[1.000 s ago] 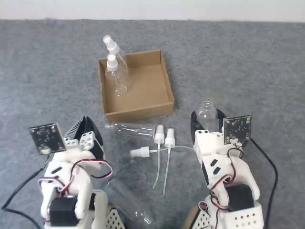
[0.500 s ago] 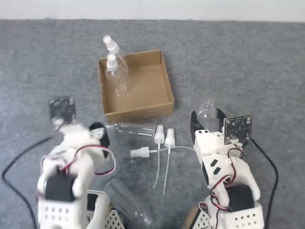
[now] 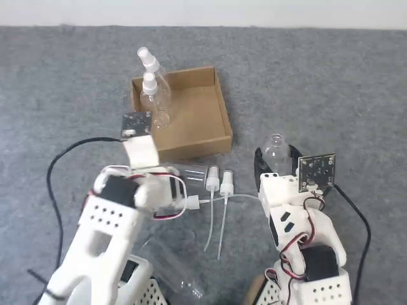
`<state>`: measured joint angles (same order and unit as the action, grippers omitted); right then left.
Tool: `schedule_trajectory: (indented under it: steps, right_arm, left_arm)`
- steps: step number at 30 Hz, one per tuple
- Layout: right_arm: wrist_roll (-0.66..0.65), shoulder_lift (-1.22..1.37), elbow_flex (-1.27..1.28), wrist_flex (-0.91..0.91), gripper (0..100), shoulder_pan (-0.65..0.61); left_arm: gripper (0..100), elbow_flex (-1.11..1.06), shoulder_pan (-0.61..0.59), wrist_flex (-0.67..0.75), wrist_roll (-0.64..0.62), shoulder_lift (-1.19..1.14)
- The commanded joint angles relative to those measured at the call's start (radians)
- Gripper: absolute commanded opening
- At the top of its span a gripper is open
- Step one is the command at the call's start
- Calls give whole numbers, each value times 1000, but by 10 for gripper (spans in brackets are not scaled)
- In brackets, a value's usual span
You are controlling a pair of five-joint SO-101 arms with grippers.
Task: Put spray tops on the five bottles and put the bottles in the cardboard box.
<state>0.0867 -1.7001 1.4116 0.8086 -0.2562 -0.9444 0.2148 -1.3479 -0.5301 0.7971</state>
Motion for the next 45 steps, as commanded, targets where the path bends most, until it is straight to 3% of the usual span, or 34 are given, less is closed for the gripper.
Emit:
schedule_trajectory:
  steps: [1, 11, 19, 36, 45]
  right_arm:
    - [3, -16, -9, -28, 68, 10]
    - [3, -18, -9, -28, 69, 10]
    - [2, -18, -9, -27, 69, 10]
    - [0, -19, -9, -25, 69, 10]
    - [0, -19, -9, -25, 69, 10]
  left_arm:
    - [211, 61, 74, -3, -183, -103]
    - [211, 156, 126, 0, -379, -336]
    - [211, 237, 120, 2, -402, -535]
    - [208, 464, 110, 2, -574, -1005]
    - [209, 521, 49, -60, -577, -1062]
